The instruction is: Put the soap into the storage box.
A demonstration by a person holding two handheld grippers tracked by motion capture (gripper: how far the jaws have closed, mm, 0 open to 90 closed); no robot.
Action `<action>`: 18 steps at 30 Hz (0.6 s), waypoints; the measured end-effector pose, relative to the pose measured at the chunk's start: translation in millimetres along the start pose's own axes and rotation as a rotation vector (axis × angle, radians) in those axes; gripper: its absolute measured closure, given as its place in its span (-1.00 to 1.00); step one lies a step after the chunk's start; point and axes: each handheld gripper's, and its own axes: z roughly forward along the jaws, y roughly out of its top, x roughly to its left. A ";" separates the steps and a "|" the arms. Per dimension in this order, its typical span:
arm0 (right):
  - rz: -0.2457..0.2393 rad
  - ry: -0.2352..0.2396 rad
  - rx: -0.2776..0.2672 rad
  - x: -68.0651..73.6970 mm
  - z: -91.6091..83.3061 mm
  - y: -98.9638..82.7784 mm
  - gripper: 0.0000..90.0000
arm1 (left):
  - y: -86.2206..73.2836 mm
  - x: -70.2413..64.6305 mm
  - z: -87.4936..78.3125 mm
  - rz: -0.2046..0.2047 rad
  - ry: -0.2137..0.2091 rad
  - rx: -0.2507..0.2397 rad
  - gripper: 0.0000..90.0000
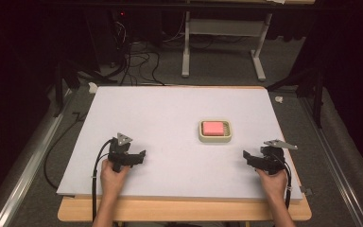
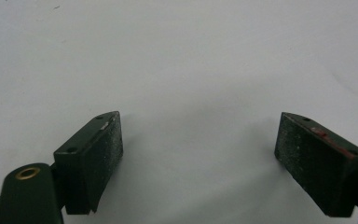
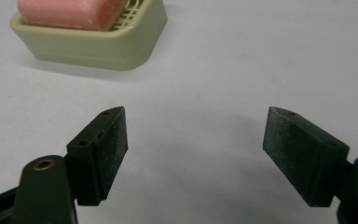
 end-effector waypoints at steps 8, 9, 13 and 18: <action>-0.049 -0.038 0.019 3.3 3.7 -1.7 -0.50 | -0.1 -0.1 0.1 -0.001 0.001 -0.002 -0.65; -0.053 -0.044 0.024 3.7 4.6 -2.0 -0.49 | 0.0 -0.1 0.0 -0.001 0.000 0.000 -0.65; -0.073 -0.064 0.041 5.2 8.3 -4.2 -0.50 | -0.1 -0.1 0.1 0.000 0.001 -0.002 -0.65; -0.088 -0.080 0.065 6.6 13.0 -6.8 -0.52 | -0.1 0.0 0.0 0.002 0.001 0.000 -0.65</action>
